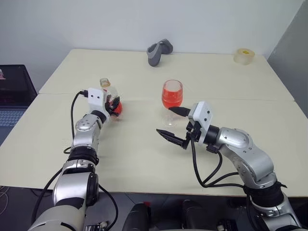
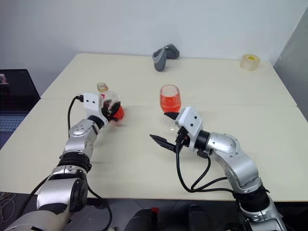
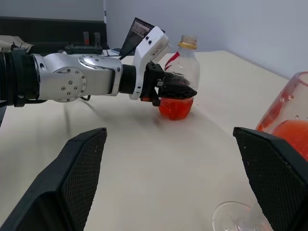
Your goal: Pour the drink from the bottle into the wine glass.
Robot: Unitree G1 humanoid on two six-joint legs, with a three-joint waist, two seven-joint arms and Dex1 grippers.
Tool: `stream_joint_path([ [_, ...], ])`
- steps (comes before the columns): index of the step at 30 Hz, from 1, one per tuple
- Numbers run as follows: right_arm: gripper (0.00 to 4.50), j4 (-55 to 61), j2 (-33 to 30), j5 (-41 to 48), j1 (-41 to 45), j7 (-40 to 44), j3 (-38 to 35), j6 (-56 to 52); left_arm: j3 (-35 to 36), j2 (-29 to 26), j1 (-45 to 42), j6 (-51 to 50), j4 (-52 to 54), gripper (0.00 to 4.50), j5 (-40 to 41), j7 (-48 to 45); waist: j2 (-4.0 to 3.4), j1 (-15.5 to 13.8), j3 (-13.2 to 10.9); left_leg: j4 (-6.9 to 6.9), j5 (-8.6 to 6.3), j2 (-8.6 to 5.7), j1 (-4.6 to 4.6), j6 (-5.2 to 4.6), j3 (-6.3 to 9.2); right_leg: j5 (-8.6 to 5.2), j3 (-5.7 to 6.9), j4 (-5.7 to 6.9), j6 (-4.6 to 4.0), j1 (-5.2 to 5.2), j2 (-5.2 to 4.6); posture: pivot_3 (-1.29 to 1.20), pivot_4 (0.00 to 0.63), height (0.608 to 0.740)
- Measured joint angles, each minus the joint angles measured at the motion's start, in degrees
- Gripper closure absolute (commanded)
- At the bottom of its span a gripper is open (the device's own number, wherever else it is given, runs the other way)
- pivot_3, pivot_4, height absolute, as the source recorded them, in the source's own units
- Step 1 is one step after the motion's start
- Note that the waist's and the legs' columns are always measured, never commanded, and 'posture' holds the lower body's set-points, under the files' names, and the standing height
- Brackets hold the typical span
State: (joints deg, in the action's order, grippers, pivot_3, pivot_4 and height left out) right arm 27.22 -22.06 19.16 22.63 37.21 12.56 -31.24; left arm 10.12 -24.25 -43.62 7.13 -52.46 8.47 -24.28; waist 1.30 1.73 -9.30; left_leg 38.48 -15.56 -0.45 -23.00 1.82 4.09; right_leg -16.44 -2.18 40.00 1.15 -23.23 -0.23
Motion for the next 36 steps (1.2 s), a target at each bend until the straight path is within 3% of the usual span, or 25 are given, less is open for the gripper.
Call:
stream_joint_path([
  [5, 0.00, 0.08, -0.02, 0.00, -0.16, -0.02, 0.01, 0.00, 0.51, 0.06, 1.37, -0.09, 1.00, 0.02, 0.42, -0.29, 0.00, -0.01, 0.00, 0.00, 0.00, 0.00, 0.00, 0.00, 0.01, 0.00, -0.01, 0.00, 0.00, 0.00, 0.00, 0.00, 0.150, 0.740],
  [10, 0.00, 0.87, -0.03, 0.02, -1.47, -0.11, 0.00, 0.00, 1.15, -0.07, 7.62, -2.64, 11.92, 0.02, 1.65, -0.45, 0.00, 0.01, 0.00, -0.03, 0.00, 0.03, 0.00, 0.01, 0.01, 0.00, -0.11, -0.01, 0.00, 0.00, -0.01, 0.00, 0.150, 0.740],
  [15, 0.00, 2.74, 0.10, -0.02, -5.81, -2.53, -0.91, 0.06, 1.78, -0.39, 20.28, -12.41, 33.89, 0.02, 4.52, 0.29, 0.00, 0.03, 0.00, -0.09, 0.00, 0.06, 0.00, 0.01, 0.02, 0.00, -0.15, -0.03, 0.00, 0.00, -0.04, 0.00, 0.150, 0.740],
  [20, 0.00, 3.70, 2.29, -0.20, -10.33, -7.81, -3.84, 0.13, 4.63, -0.34, 29.05, -19.40, 48.84, 0.02, 6.16, 4.34, 0.03, -0.07, 0.03, -0.09, -0.01, 0.06, 0.06, 0.01, 0.02, 0.00, -0.13, -0.02, -0.01, 0.06, -0.04, 0.00, 0.150, 0.740],
  [27, 0.00, -1.86, 7.03, -4.45, -16.79, -15.28, -9.48, 9.14, 6.00, 2.25, 38.74, -21.72, 57.96, 0.02, 5.18, 9.93, 0.04, -0.24, 0.08, -0.17, -0.01, 0.04, 0.11, 0.01, -0.03, 0.00, -0.16, -0.05, -0.01, 0.08, -0.06, 0.00, 0.150, 0.740],
  [36, 0.00, -17.62, 11.06, -9.03, -16.13, -21.10, -13.17, 21.96, 5.97, 4.51, 38.83, -21.82, 59.88, 0.02, 4.90, 12.62, 0.05, -0.15, 0.11, -0.33, 0.00, 0.05, 0.21, 0.01, -0.16, 0.00, -0.25, -0.05, -0.01, 0.06, -0.03, 0.00, 0.150, 0.740],
])
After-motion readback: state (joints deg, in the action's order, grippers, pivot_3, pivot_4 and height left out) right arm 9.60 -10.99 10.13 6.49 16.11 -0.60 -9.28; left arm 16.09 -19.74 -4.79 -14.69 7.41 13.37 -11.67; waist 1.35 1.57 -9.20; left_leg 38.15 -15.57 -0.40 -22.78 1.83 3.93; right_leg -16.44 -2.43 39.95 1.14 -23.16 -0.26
